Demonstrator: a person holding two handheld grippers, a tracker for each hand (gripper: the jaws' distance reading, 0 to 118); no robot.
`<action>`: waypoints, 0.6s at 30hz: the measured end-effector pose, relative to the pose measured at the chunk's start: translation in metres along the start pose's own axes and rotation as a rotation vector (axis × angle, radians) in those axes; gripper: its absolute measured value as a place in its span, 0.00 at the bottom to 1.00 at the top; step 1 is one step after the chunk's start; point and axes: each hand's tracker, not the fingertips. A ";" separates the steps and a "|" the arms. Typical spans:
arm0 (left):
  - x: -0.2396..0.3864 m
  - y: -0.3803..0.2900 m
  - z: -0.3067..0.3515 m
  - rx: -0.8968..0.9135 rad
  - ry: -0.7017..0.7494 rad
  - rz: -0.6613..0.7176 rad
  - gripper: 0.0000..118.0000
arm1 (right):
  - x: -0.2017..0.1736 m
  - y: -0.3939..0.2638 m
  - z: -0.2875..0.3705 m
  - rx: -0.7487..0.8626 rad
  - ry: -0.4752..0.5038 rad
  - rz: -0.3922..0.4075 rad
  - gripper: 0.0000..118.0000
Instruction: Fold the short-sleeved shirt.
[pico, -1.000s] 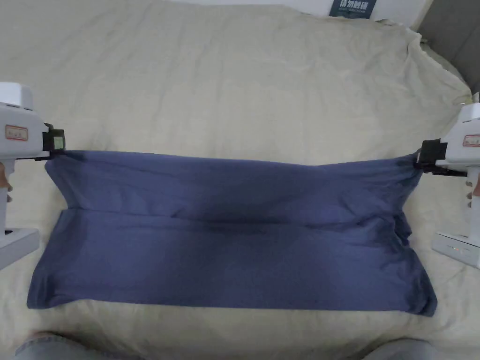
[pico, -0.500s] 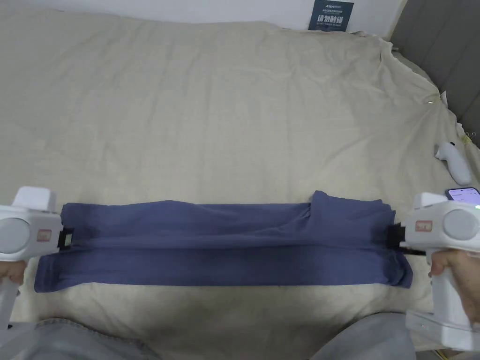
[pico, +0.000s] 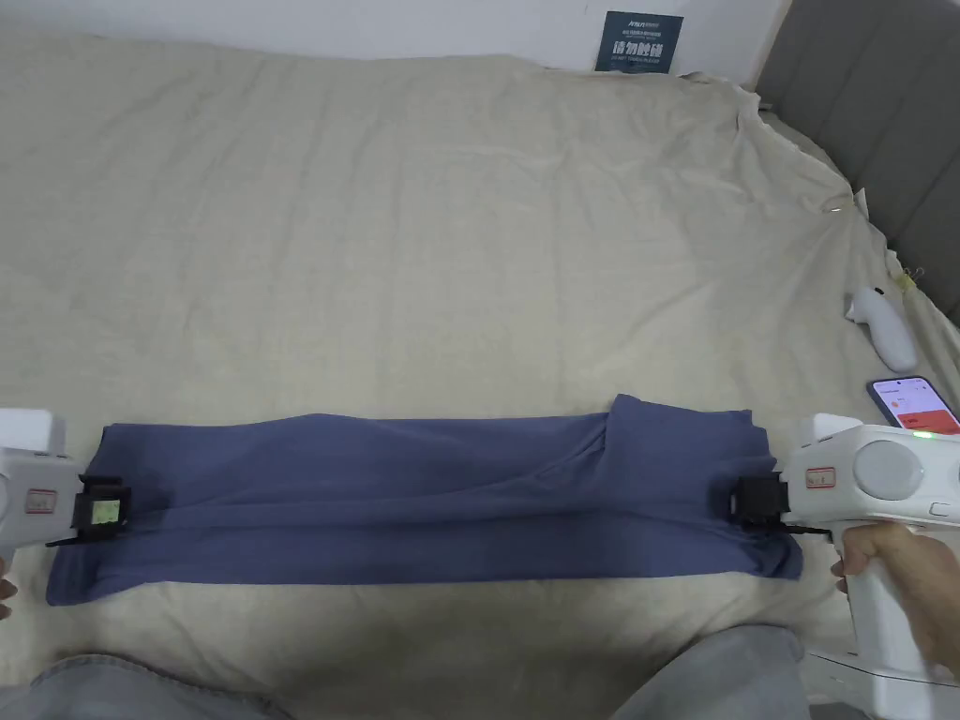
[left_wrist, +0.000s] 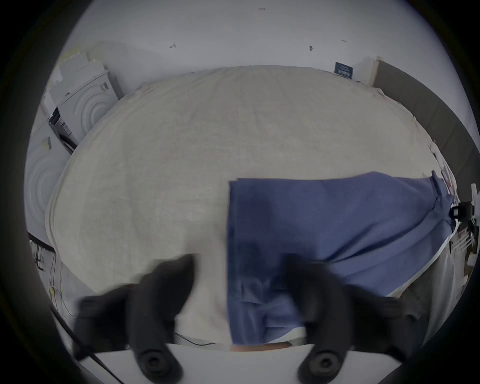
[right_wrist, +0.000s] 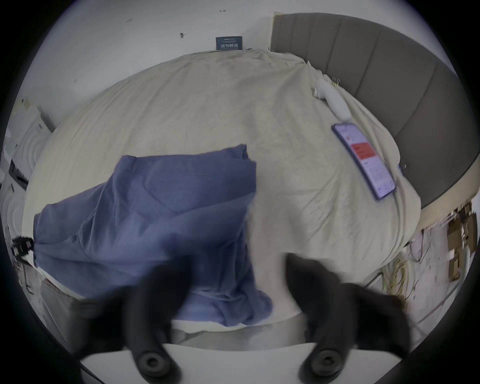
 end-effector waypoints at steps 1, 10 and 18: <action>-0.007 0.003 0.005 0.007 0.008 0.015 1.00 | 0.003 0.002 0.008 0.023 -0.023 0.043 0.96; -0.031 0.052 0.102 0.384 -0.061 0.248 1.00 | 0.002 0.040 0.121 0.458 -0.054 0.084 0.96; 0.039 0.049 0.143 0.714 -0.028 0.236 1.00 | -0.039 0.019 0.159 0.861 0.028 0.057 0.97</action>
